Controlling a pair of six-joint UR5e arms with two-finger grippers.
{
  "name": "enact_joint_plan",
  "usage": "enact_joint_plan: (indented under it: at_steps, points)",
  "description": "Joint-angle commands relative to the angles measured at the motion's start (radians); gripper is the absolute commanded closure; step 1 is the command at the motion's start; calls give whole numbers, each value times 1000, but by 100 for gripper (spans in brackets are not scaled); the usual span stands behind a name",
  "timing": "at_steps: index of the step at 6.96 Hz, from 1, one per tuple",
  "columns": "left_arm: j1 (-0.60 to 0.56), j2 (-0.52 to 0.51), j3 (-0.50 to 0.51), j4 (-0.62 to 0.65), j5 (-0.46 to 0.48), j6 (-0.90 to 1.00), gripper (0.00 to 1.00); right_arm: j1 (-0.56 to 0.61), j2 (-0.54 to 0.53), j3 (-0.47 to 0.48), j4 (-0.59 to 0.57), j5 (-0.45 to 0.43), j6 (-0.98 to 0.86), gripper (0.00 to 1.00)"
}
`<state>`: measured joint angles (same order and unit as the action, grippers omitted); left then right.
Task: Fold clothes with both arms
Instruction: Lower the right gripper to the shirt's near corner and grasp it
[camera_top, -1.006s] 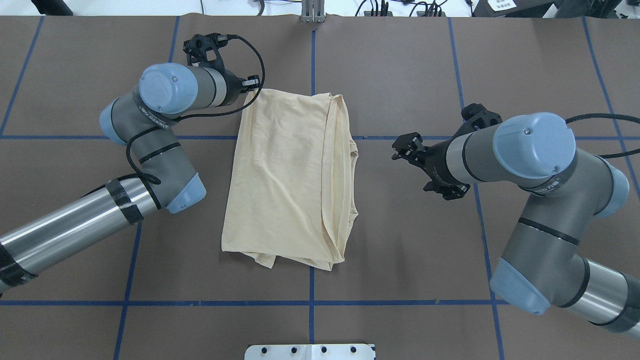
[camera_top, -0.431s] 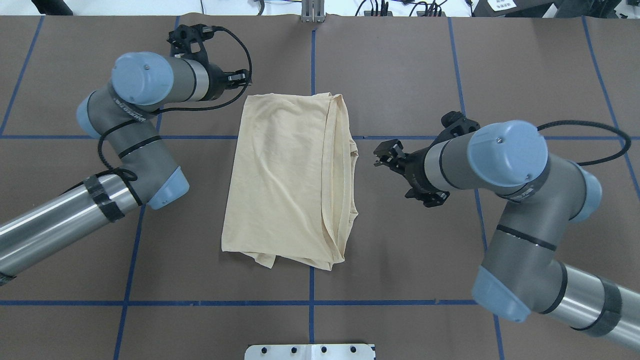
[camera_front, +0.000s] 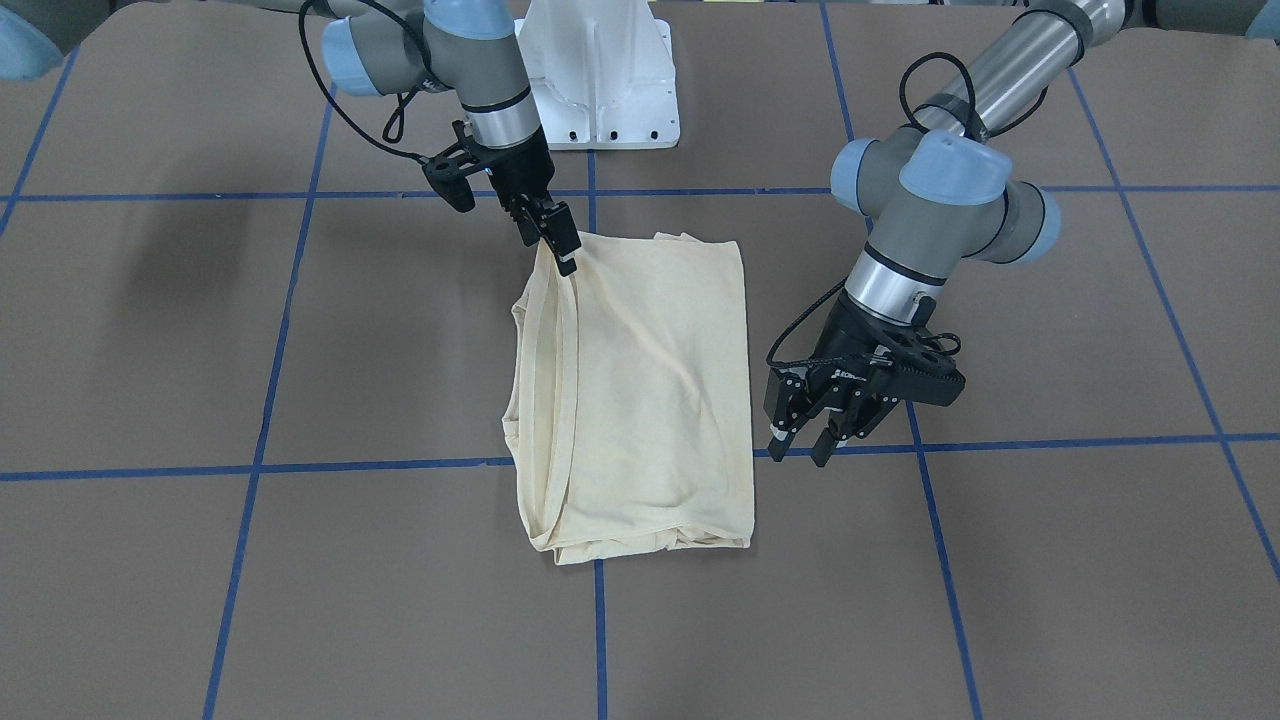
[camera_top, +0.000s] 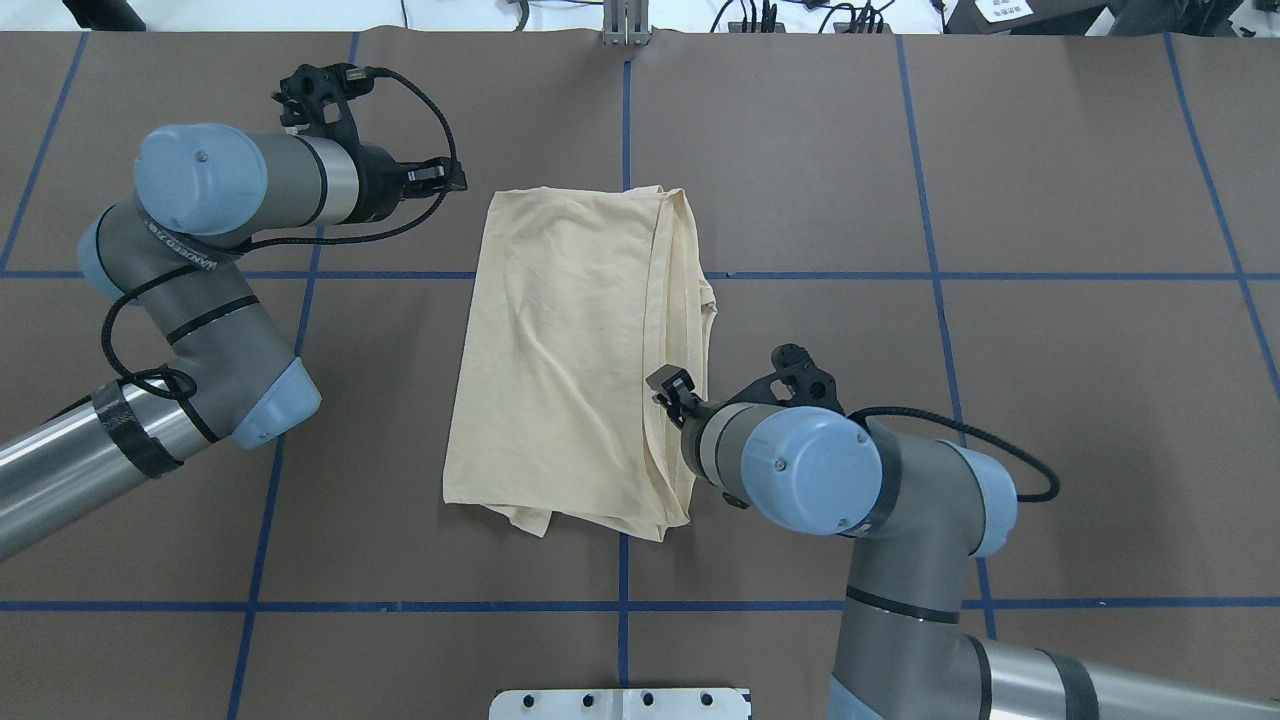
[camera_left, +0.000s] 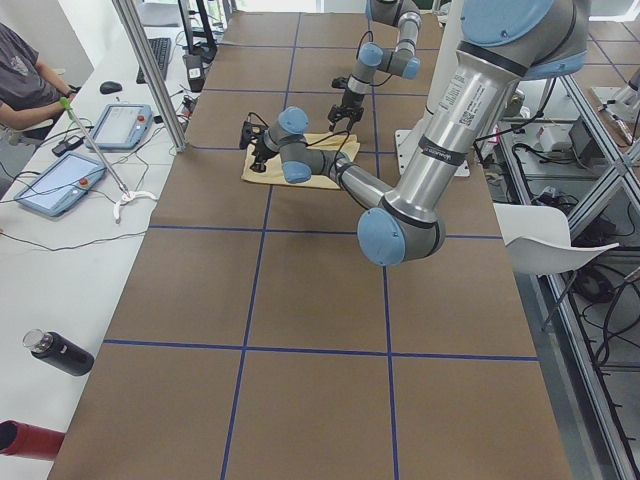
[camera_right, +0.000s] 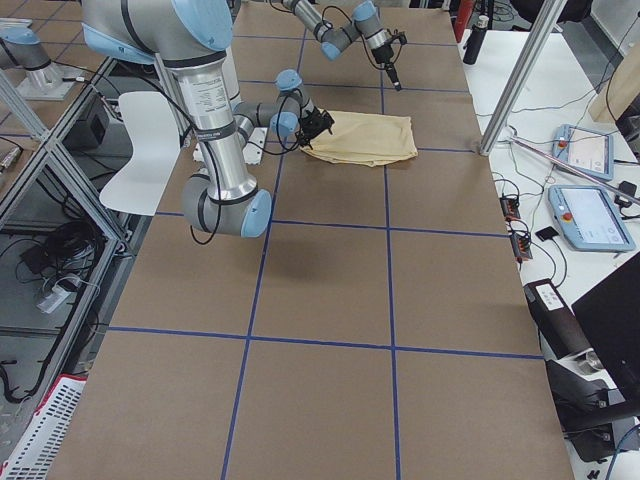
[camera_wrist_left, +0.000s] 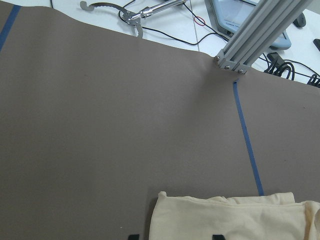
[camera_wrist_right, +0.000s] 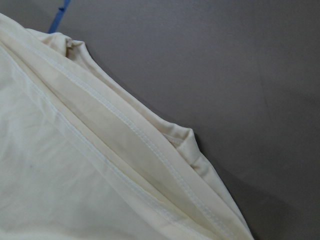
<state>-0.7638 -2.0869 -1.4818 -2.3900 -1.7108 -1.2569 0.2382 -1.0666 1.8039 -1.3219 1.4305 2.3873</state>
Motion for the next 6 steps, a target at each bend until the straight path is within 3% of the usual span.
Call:
enact_joint_plan:
  at_steps: [1, 6]
  points:
    - [0, 1, -3, 0, 0, -3, 42, -43, 8, -9, -49, -25, 64, 1]
    - [6, 1, -3, -2, 0, -52, 42, -57, 14, -15, -66, -25, 93, 5]
